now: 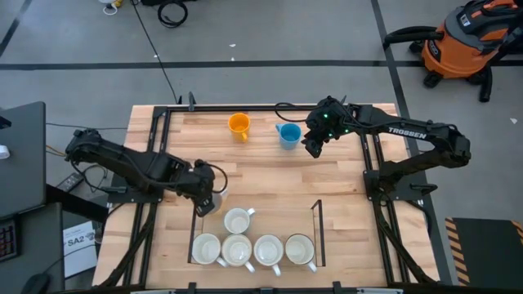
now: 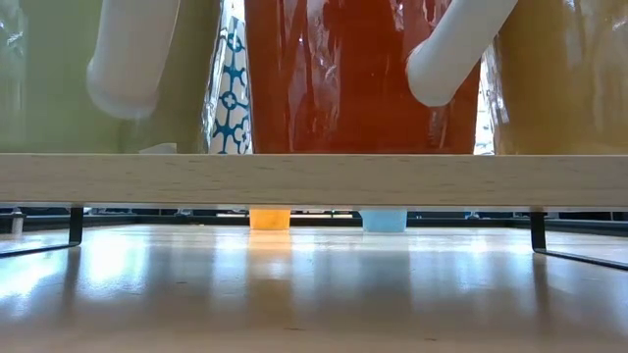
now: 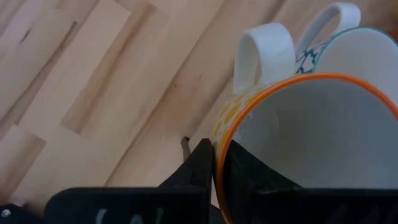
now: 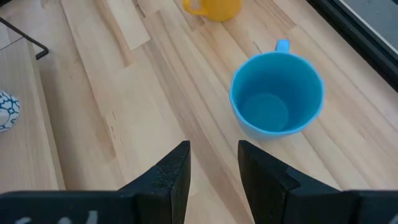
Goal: Place coffee mugs
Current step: Put the yellow patterned mug on the shelf
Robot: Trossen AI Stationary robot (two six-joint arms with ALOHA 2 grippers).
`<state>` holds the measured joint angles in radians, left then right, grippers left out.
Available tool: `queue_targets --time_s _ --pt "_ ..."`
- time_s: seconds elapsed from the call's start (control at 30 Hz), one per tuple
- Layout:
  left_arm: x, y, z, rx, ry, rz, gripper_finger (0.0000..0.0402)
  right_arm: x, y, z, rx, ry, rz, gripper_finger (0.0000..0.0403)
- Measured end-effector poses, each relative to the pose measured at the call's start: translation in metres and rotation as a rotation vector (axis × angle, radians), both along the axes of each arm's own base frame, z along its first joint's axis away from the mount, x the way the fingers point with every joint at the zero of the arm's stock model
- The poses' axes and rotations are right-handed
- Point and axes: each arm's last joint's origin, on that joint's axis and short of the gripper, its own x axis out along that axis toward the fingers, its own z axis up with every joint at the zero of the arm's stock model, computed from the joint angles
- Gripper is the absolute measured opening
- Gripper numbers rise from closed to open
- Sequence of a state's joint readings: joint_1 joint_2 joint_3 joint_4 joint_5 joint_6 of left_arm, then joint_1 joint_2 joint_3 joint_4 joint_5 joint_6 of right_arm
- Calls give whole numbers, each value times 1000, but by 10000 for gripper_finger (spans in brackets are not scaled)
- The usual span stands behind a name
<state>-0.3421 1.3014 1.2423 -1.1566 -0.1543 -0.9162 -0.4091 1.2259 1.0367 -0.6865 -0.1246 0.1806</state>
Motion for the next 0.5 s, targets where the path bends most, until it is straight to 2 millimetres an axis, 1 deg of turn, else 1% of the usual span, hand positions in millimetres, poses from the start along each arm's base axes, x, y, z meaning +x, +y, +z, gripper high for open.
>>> queue_targets --time_s 0.2,0.5 --pt "3 -9 -6 7 27 -16 26 0 0 0 5 -1 -5 139" --pt "18 -20 -26 36 102 -32 28 0 0 0 6 -2 -6 139"
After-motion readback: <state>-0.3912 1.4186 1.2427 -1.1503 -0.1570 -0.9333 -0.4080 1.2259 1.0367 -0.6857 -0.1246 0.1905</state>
